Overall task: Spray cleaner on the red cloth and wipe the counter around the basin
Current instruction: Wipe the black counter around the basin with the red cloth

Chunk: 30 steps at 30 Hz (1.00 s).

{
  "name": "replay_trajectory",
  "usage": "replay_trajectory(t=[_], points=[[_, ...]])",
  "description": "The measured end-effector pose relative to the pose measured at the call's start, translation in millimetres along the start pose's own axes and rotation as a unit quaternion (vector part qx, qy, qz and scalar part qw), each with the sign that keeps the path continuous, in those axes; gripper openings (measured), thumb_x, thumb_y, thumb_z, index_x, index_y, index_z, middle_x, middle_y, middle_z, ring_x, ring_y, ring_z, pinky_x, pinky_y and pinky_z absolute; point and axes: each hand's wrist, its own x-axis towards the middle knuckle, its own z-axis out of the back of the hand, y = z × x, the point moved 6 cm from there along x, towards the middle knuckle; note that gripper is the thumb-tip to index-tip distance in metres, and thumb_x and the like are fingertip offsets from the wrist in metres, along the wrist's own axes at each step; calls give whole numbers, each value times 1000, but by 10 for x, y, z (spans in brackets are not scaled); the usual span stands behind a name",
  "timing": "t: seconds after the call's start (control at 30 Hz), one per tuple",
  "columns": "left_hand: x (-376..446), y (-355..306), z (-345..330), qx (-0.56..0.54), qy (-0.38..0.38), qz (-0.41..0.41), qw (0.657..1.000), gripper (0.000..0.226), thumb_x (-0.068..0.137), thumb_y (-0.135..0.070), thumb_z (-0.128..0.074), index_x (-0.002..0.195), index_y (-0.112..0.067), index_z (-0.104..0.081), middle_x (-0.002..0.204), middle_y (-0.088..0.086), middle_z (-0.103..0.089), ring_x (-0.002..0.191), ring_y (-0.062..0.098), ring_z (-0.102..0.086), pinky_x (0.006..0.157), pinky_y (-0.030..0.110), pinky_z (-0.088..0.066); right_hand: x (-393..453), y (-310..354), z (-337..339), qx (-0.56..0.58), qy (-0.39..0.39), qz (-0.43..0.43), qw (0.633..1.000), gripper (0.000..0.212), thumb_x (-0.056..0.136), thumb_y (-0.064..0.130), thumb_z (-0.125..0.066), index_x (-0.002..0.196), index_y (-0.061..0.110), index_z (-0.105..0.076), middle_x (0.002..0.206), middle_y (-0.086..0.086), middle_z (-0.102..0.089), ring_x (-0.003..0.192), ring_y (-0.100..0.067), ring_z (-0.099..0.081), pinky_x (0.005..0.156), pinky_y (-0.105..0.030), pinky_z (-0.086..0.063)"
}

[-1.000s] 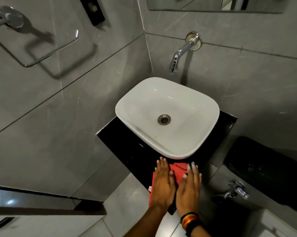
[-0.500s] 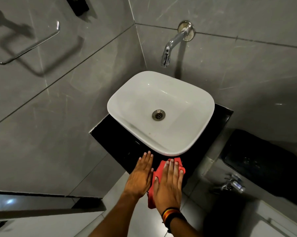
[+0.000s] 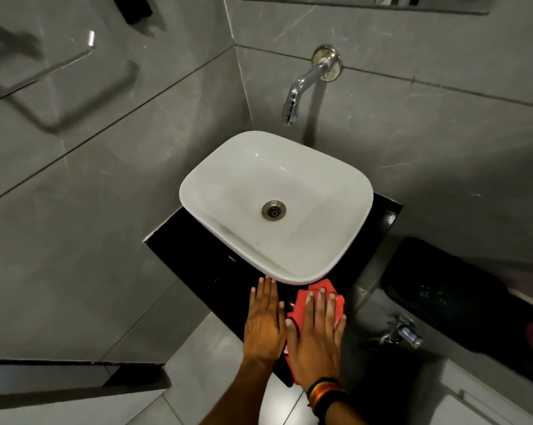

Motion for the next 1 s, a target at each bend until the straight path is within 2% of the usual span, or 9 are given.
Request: replay_trajectory(t=[0.07, 0.17, 0.27, 0.4, 0.5, 0.67, 0.8, 0.93, 1.0], points=[[-10, 21, -36, -1, -7, 3, 1000, 57, 110, -31, -27, 161, -12, -15, 171, 6, -10, 159, 13, 0, 130, 34, -2, 43, -23, -15, 8, 2, -3, 1000, 74, 100, 51, -23, 161, 10, -18, 171, -10, -11, 159, -29, 0, 126, -55, -8], [20, 25, -7, -11, -22, -8, 1000, 55, 109, -30, -28, 160, -11, -25, 169, 6, -19, 158, 13, -8, 129, 31, -3, 356, -189, 111, 17, -26, -2, 1000, 69, 102, 46, -27, 158, 6, -28, 169, -14, -21, 158, -30, -1, 125, -53, -12], [52, -19, -2, 2, -23, -31, 999, 58, 106, -33, -26, 156, -7, -34, 166, 9, -28, 156, 18, -18, 128, 28, -3, 863, -472, 249, 11, -26, -11, 1000, 72, 99, 36, -47, 159, 5, -24, 170, -14, -14, 158, -30, 4, 127, -53, -9], [64, -65, 6, 1, -12, -60, 998, 61, 108, -42, -20, 153, -6, -42, 161, 6, -33, 154, 18, -18, 127, 24, -3, 1600, -870, 525, 26, -70, -33, 997, 75, 93, 21, -56, 158, 2, -24, 169, -17, -19, 158, -34, -7, 128, -54, -10], [35, -88, -14, 1, -6, -69, 998, 67, 109, -47, -16, 147, -4, -49, 157, 7, -41, 151, 28, -27, 126, 21, -6, 2116, -1100, 651, -10, -64, -34, 997, 77, 90, 26, -57, 158, 3, -27, 168, -18, -22, 157, -32, -11, 127, -54, -11], [61, -54, -35, -15, -19, -64, 998, 74, 107, -53, -14, 144, -1, -53, 156, 11, -44, 148, 37, -31, 125, 23, -10, 2649, -1391, 706, -65, -19, -24, 997, 110, 77, 41, -77, 161, 5, -15, 169, -14, -16, 158, -35, -2, 128, -52, -1], [80, -109, -16, -8, -35, -97, 995, 69, 109, -44, -19, 137, 6, -58, 148, 19, -52, 144, 39, -43, 125, 33, -19, 2739, -1388, 774, -48, -33, -26, 998, 101, 80, 37, -76, 160, 8, -21, 167, -11, -23, 157, -35, -8, 129, -47, -2], [81, -184, 42, 18, -86, -150, 985, 62, 109, -31, -26, 124, 16, -64, 133, 30, -62, 133, 38, -50, 121, 42, -27, 2617, -1493, 820, -47, -74, -50, 995, 63, 102, 34, -45, 158, 10, -29, 167, -12, -25, 157, -32, -11, 128, -43, -2], [85, -181, 29, 30, -102, -161, 981, 60, 109, -28, -28, 120, 18, -64, 130, 32, -64, 128, 41, -54, 119, 46, -30, 2451, -1664, 782, -60, -89, -69, 992, 72, 92, 36, -63, 153, 6, -39, 164, -22, -28, 155, -41, -14, 129, -50, -3]])
